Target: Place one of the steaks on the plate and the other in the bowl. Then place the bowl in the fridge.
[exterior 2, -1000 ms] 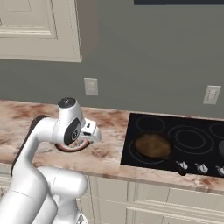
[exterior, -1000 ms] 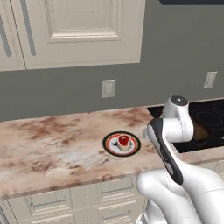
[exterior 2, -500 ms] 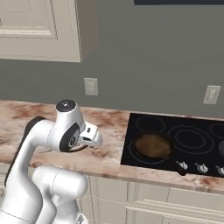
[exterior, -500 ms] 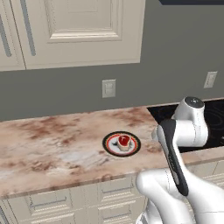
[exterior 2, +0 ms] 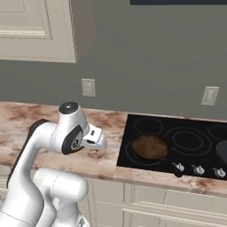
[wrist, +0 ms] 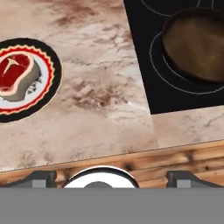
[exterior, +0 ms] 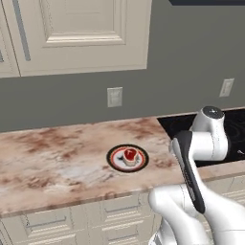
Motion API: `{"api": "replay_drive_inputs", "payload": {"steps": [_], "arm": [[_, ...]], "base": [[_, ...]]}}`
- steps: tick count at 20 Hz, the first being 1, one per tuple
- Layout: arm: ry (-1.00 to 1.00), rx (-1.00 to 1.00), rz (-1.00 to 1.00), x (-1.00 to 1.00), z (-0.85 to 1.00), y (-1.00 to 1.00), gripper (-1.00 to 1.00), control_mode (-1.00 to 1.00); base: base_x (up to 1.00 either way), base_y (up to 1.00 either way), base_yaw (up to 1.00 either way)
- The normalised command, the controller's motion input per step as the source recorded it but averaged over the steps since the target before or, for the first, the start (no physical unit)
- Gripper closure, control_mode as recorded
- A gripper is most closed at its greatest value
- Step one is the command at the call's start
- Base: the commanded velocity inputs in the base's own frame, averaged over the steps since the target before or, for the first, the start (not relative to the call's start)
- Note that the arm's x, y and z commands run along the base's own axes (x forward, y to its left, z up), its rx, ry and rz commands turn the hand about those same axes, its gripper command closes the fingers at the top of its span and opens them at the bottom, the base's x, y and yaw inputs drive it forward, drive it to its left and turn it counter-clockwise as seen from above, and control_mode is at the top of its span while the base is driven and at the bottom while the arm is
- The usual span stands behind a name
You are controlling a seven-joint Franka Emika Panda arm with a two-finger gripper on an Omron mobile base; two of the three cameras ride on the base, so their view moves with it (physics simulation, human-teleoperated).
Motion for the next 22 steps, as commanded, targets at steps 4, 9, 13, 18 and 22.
{"api": "replay_drive_inputs", "payload": {"steps": [4,9,13,18,22], "arm": [[0.00,0.00,0.00,0.00,0.00,0.00,-1.00,1.00],[0.00,0.00,0.00,0.00,0.00,0.00,-1.00,1.00],[0.00,0.00,0.00,0.00,0.00,0.00,-1.00,1.00],[0.00,0.00,0.00,0.00,0.00,0.00,-1.00,1.00],[0.00,0.00,0.00,0.00,0.00,0.00,-1.00,1.00]], "base": [[0.02,-1.00,0.00],[0.00,-1.00,0.00],[0.00,-1.00,0.00],[0.05,-1.00,0.00],[0.12,-0.96,0.00]]}}
